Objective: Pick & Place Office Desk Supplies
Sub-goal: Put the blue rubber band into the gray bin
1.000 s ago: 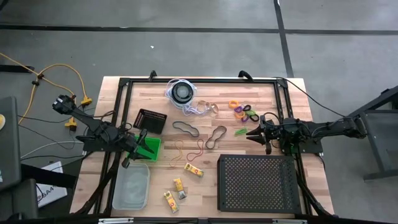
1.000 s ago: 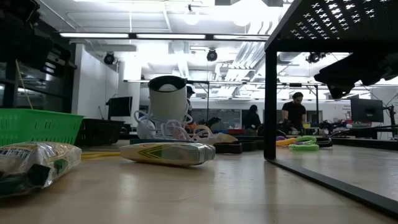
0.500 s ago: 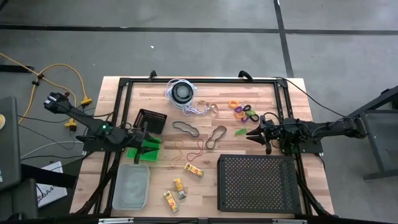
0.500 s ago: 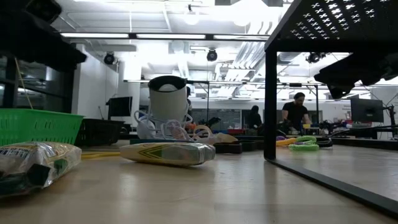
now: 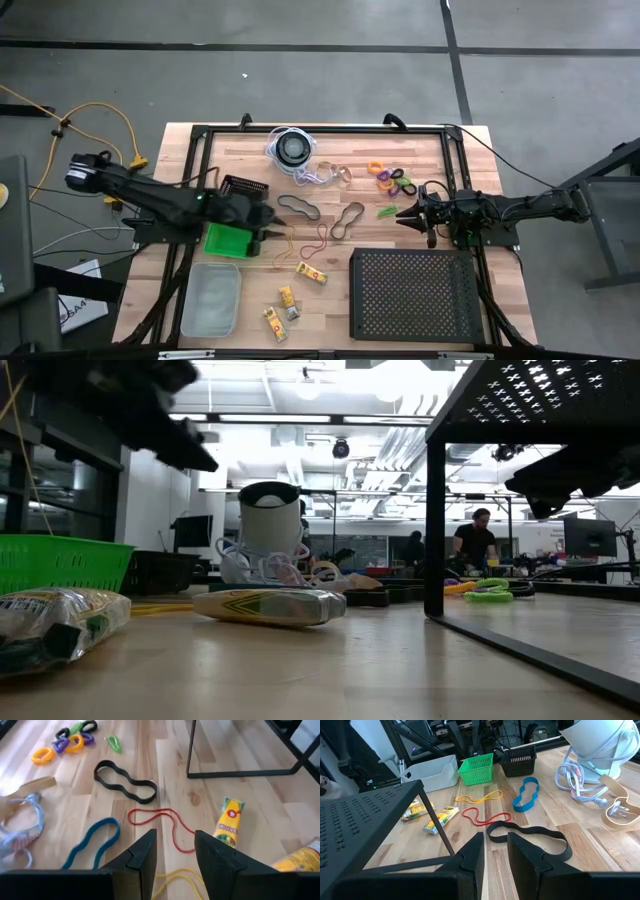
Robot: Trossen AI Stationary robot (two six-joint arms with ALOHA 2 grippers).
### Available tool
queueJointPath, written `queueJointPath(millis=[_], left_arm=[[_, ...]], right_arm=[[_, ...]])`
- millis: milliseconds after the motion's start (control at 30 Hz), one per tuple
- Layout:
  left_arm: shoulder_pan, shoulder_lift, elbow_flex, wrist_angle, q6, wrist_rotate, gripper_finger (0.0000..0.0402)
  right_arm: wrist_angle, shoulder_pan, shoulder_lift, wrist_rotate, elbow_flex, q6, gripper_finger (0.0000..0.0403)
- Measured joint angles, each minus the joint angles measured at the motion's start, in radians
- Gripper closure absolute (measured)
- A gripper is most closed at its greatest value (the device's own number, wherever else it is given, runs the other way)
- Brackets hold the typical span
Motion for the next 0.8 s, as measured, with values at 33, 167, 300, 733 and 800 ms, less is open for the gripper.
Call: queueJointPath(millis=[33,167,300,733,800], left_arm=[[0.012,0.025,0.033,-0.019,0.014,0.013,0.0276],[0.045,0.113,0.143,-0.103,0.084,0.026,0.0276],[0.070,0.173,0.199,-0.126,0.182,0.049,0.0276],[0.129,0.266,0.214,-0.129,0.214,0.089,0.0276],[0.149,0.287,0.223,-0.125,0.217,0.089,0.0276]], right_arm=[[0.000,0.000,0.000,0.000,0.000,0.000,0.0330],[0.000,0.000,0.000,0.000,0.000,0.000,0.0330],[0.000,0.000,0.000,0.000,0.000,0.000,0.0330],[0.000,0.000,0.000,0.000,0.000,0.000,0.0330],[0.000,0.000,0.000,0.000,0.000,0.000,0.0330]])
